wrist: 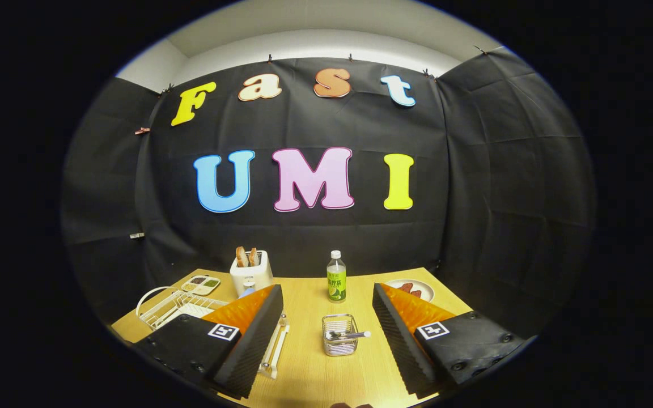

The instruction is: Take the plate from the dish rack, then take the spoon from the basket and place it into the plate.

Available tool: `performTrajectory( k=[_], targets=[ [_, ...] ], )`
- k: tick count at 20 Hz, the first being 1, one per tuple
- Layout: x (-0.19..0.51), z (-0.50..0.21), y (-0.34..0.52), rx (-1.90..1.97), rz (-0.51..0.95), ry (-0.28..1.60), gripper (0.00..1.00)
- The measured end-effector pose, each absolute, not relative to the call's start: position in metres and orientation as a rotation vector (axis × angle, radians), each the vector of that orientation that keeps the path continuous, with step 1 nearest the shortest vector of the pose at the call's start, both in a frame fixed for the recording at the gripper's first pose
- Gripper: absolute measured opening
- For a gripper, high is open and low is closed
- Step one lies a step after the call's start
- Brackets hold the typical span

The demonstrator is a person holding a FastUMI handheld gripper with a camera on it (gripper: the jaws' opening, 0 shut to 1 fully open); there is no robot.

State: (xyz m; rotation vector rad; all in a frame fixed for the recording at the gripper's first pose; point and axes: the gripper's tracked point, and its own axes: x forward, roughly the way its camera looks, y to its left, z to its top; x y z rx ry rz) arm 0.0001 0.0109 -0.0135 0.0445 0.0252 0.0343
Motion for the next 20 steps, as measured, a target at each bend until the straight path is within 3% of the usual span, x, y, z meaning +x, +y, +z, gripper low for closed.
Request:
performTrajectory(
  k=[8,13,20],
  targets=[
    [0.028,-0.007,0.046,0.030,0.107,0.060,0.98],
    [0.056,-0.019,0.103,0.084,0.216,0.178,0.99],
    [0.098,-0.083,0.153,0.101,0.236,0.450,0.98]
  ],
)
